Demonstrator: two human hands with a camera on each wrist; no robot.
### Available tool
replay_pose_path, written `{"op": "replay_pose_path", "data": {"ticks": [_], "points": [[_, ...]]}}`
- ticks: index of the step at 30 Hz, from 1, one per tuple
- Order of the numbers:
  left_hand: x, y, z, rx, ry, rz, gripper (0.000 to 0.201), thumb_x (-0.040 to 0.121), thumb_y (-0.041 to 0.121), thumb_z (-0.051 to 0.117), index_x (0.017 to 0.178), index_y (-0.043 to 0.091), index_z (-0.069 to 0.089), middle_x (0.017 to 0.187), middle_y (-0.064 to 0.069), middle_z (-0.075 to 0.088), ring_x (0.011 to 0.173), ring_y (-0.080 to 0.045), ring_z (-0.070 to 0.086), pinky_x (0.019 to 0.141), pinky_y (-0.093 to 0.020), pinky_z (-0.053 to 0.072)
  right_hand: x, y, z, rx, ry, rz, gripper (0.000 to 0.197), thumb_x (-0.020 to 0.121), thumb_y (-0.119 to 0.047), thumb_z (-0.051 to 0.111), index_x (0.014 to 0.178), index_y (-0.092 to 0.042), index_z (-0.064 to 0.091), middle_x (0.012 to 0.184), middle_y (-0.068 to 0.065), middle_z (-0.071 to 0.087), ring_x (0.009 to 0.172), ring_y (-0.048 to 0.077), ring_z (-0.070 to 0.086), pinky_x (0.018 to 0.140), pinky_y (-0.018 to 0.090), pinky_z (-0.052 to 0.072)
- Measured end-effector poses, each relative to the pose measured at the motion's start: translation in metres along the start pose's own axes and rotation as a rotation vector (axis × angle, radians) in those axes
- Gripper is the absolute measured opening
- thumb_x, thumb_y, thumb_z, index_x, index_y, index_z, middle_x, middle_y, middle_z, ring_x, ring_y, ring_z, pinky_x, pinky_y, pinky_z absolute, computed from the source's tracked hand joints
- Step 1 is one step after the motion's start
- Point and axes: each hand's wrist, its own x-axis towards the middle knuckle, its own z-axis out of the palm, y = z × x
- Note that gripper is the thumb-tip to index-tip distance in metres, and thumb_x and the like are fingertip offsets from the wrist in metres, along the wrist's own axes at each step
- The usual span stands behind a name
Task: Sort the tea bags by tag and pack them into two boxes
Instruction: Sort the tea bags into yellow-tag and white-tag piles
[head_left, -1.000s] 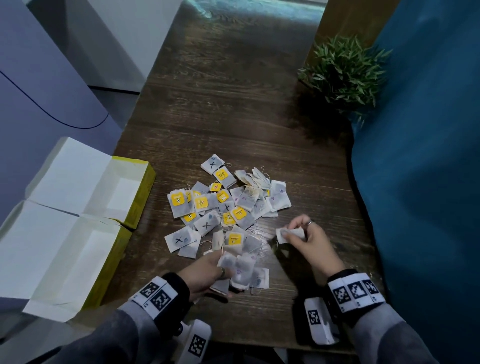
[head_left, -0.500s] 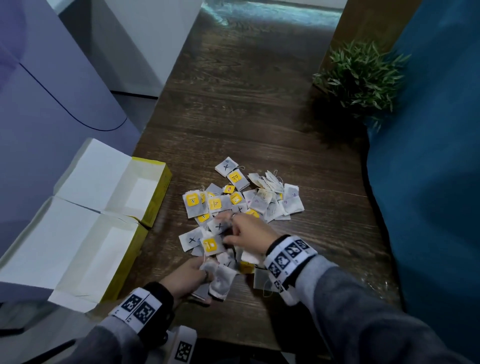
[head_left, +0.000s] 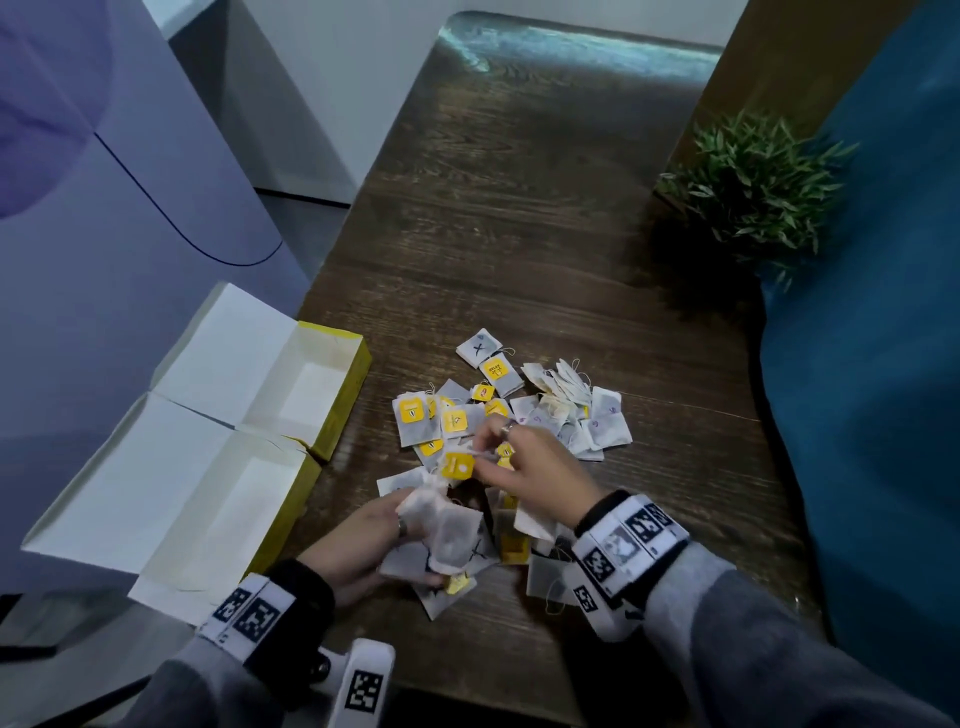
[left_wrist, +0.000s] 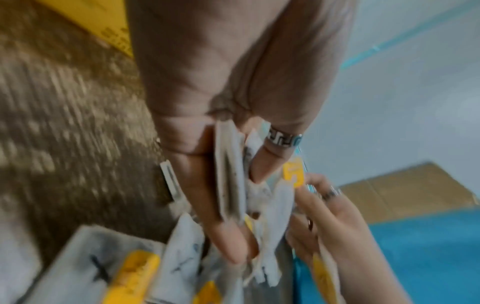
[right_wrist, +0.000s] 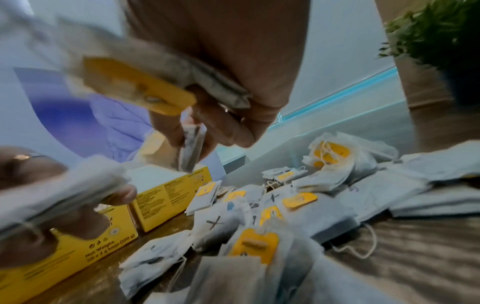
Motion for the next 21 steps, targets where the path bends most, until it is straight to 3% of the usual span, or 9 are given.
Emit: {"op": "replay_pose_path", "data": {"ticks": [2,5,10,12,17,19,21], "points": [[0.000,0.005,0.004,-0.136,-0.036,-0.013,0.034,0.082,0.002,0.057,0.116,0.004,0.056,0.101,-0.026,0.063,0.080,-0.031,0.067,0.063,-0.038,0.059,-0.010,-0.003,-0.004,-0.102,0.167,-0.119,0.004,0.085,-0.026,0.055,0.087,-0.028,0.052,0.082,-0.018,0.055,0.072,0.006,0.056,0.060,0.029,0.050],[0.003,0.014,0.014,-0.284,-0.078,-0.011,0.036,0.086,0.002,0.048,0.121,0.009,0.053,0.100,-0.020,0.068,0.086,-0.033,0.070,0.062,-0.036,0.060,-0.024,-0.004,-0.003,-0.238,0.352,-0.330,0.005,0.083,-0.023,0.057,0.087,-0.025,0.054,0.089,-0.008,0.058,0.066,0.008,0.059,0.049,0.028,0.052],[0.015,0.018,0.033,-0.334,-0.088,0.009,0.034,0.091,-0.001,0.038,0.122,0.005,0.052,0.108,-0.024,0.062,0.079,-0.031,0.068,0.064,-0.037,0.059,-0.041,-0.001,0.009,-0.317,0.446,-0.422,0.004,0.084,-0.016,0.061,0.083,-0.018,0.058,0.093,-0.008,0.051,0.063,0.011,0.056,0.042,0.027,0.045],[0.019,0.018,0.036,-0.361,-0.065,0.023,0.033,0.090,0.001,0.039,0.119,0.005,0.055,0.105,-0.023,0.065,0.082,-0.031,0.066,0.068,-0.038,0.058,-0.047,0.006,0.016,-0.318,0.455,-0.415,0.006,0.085,-0.019,0.064,0.087,-0.018,0.058,0.096,-0.008,0.051,0.065,0.010,0.056,0.043,0.027,0.046],[0.021,0.014,0.035,-0.458,-0.104,0.038,0.042,0.082,0.018,0.062,0.121,0.004,0.057,0.116,-0.022,0.063,0.093,-0.030,0.065,0.075,-0.037,0.057,-0.056,0.015,0.019,-0.321,0.521,-0.508,0.010,0.087,-0.020,0.067,0.095,-0.019,0.063,0.097,-0.004,0.066,0.073,0.012,0.066,0.051,0.028,0.053],[0.024,0.011,0.035,-0.429,-0.093,0.110,0.052,0.074,0.013,0.073,0.122,0.005,0.055,0.116,-0.024,0.061,0.094,-0.030,0.063,0.070,-0.036,0.058,-0.059,0.017,0.018,-0.325,0.496,-0.544,0.008,0.085,-0.021,0.070,0.093,-0.018,0.069,0.095,-0.003,0.071,0.079,0.012,0.067,0.057,0.029,0.055],[0.027,0.009,0.037,-0.381,-0.014,0.166,0.041,0.073,-0.001,0.072,0.112,0.005,0.060,0.106,-0.023,0.063,0.085,-0.028,0.066,0.064,-0.033,0.059,-0.062,0.017,0.018,-0.275,0.442,-0.499,0.010,0.087,-0.026,0.068,0.093,-0.019,0.072,0.096,-0.005,0.073,0.085,0.009,0.068,0.065,0.027,0.057]]}}
